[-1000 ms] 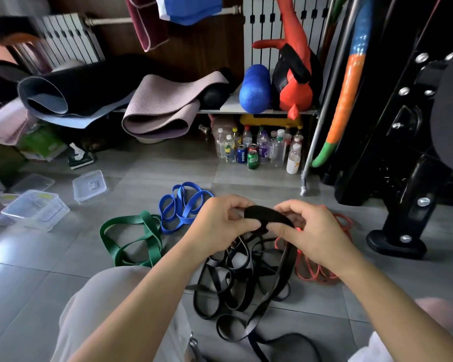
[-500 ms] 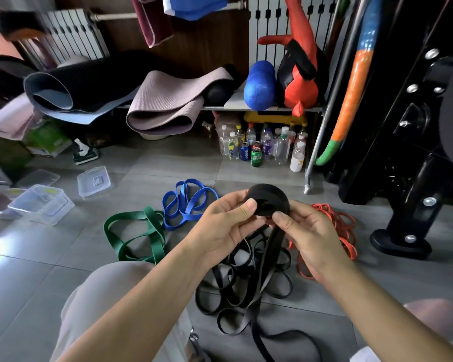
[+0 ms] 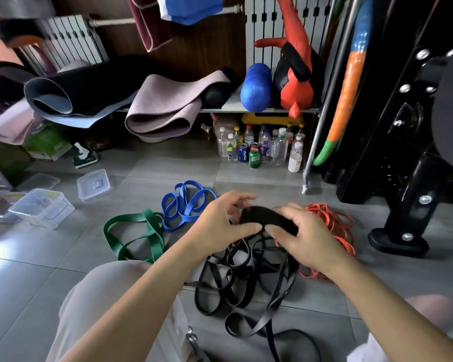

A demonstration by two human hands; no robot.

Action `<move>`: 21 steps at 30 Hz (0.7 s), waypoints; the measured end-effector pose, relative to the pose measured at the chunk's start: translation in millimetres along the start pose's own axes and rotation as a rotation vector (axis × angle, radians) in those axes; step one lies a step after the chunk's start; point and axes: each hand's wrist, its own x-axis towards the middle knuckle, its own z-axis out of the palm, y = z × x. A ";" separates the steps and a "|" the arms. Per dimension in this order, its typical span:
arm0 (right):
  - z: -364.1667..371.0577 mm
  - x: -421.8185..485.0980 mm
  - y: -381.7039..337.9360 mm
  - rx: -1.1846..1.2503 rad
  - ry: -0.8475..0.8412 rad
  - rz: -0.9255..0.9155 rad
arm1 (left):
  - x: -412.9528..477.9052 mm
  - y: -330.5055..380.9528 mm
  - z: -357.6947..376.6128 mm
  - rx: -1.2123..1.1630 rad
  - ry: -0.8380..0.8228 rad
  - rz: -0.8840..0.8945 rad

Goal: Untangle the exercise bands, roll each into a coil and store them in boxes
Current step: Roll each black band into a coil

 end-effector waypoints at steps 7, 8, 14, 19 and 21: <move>-0.6 -4.1 -2.3 0.133 -0.030 0.034 | 0.0 -1.8 2.5 0.038 -0.011 0.012; -3.4 -3.2 -3.6 0.257 -0.011 0.068 | 1.3 -0.6 2.1 -0.095 0.001 -0.014; 0.4 -5.0 -10.1 0.436 0.077 -0.004 | -0.7 1.2 8.2 -0.697 -0.031 -0.116; 1.1 -5.4 -4.0 0.323 0.067 -0.011 | -0.5 4.2 10.8 -0.497 -0.047 -0.162; 0.1 -2.7 0.5 0.133 0.019 -0.010 | 3.0 3.8 3.8 -0.022 -0.032 -0.019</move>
